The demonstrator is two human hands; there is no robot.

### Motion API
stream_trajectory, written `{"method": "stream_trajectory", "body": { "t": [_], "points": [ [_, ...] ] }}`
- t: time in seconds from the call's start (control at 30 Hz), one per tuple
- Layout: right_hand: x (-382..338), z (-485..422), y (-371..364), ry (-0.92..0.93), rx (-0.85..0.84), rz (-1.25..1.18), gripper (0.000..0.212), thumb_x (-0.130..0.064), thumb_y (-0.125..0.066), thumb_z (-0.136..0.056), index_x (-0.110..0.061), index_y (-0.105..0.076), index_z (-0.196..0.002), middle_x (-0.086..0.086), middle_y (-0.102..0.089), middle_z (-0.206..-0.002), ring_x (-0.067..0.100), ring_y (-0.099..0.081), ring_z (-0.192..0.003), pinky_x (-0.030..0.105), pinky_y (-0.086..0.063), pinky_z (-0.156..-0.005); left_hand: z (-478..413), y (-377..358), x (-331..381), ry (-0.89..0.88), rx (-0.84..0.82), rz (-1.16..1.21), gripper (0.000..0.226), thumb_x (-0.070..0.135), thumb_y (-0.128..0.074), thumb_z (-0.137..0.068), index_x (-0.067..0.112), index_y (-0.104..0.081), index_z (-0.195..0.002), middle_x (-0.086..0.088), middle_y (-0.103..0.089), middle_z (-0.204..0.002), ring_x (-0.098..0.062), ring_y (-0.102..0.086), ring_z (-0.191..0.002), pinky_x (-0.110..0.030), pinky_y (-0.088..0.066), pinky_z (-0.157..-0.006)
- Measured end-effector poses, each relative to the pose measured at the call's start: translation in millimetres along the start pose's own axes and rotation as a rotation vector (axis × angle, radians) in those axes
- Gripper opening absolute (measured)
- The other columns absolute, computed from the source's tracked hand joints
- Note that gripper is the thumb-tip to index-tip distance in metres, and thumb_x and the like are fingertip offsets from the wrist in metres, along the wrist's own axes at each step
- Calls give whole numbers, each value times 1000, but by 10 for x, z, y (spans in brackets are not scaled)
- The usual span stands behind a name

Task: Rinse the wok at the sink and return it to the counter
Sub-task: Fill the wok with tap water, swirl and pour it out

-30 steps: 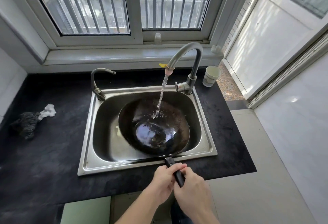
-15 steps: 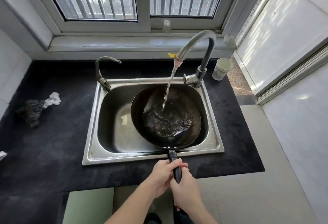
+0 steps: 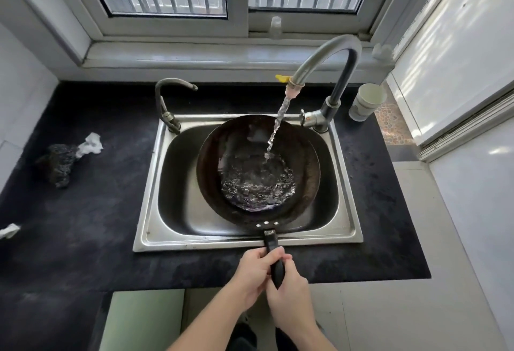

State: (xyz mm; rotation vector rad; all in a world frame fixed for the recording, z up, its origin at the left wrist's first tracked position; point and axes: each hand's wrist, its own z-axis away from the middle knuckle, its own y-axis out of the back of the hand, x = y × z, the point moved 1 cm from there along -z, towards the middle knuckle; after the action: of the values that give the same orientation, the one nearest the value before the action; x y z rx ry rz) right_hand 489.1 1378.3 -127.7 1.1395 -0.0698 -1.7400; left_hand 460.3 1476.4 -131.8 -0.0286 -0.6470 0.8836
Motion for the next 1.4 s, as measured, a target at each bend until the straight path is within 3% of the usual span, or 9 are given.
{"method": "stream_trajectory", "body": {
  "t": [0.23, 0.37, 0.43, 0.53, 0.63, 0.87, 1.0, 1.1, 1.4],
  "points": [
    [5, -84, -25, 23, 23, -64, 39, -27, -64, -91, -19, -53, -127, -5, -70, -90, 8, -64, -76, 9, -48, -60, -25, -13, 84, 16, 35, 5, 29, 20, -63, -94, -5, -76, -99, -12, -75, -85, -19, -71, -77, -29, -59, -70],
    [54, -109, -40, 7, 4, -108, 33, -35, -63, -89, -29, -56, -120, -4, -73, -89, 12, -71, -77, 34, -61, -72, -35, 18, 102, 31, 20, -24, 25, 20, -64, -94, -2, -76, -98, -13, -78, -97, -25, -73, -90, -34, -59, -77],
    [101, -122, 15, 13, -36, -93, 34, -42, -66, -83, -35, -59, -115, -8, -74, -87, 8, -71, -79, 36, -60, -75, -39, 22, 109, 46, 9, -5, 23, 16, -64, -95, -4, -74, -99, -15, -78, -94, -25, -74, -85, -33, -59, -72],
    [154, -194, 236, 84, -50, -21, 25, -50, -72, -72, -31, -69, -88, -10, -72, -72, 0, -66, -71, 26, -55, -72, -36, -16, 109, 63, 6, 46, 19, 11, -62, -95, -6, -70, -97, -15, -75, -82, -25, -72, -74, -35, -59, -67],
    [20, -343, 590, 105, -70, 41, 26, -47, -74, -74, -22, -67, -69, 0, -69, -61, 7, -62, -55, 28, -52, -59, -28, -42, 89, 55, 12, 38, 20, 13, -62, -96, -6, -68, -100, -17, -72, -84, -27, -70, -76, -40, -59, -77],
    [-859, -1261, 1402, 304, 152, 68, 21, -32, -64, -94, -17, -65, -79, 3, -65, -58, 18, -64, -49, 49, -61, -63, -43, -37, 62, 72, 24, 115, 14, 7, -62, -95, -7, -64, -97, -16, -65, -76, -26, -66, -68, -51, -60, -82],
    [-1371, -1894, 1529, 402, 342, 43, 24, -53, -65, -84, -29, -61, -83, 0, -68, -78, 20, -68, -72, 49, -61, -70, -50, -48, 50, 76, 47, 106, 16, 11, -64, -95, -6, -65, -96, -13, -66, -74, -23, -66, -66, -44, -62, -76],
    [-1616, -2185, 1526, 440, 389, 108, 41, -57, -67, -82, -22, -62, -102, 3, -65, -98, 19, -63, -91, 40, -57, -83, -53, -69, 44, 71, 71, 114, 16, 11, -63, -95, -5, -65, -95, -12, -66, -73, -22, -66, -66, -42, -62, -73],
    [-1577, -2415, 1654, 311, 482, 219, 46, -67, -60, -80, -22, -64, -87, -2, -68, -88, 22, -63, -83, 38, -53, -73, -63, -84, 24, 67, 98, 132, 19, 11, -65, -94, -7, -66, -98, -13, -66, -74, -22, -66, -68, -45, -62, -77]
  ]
}}
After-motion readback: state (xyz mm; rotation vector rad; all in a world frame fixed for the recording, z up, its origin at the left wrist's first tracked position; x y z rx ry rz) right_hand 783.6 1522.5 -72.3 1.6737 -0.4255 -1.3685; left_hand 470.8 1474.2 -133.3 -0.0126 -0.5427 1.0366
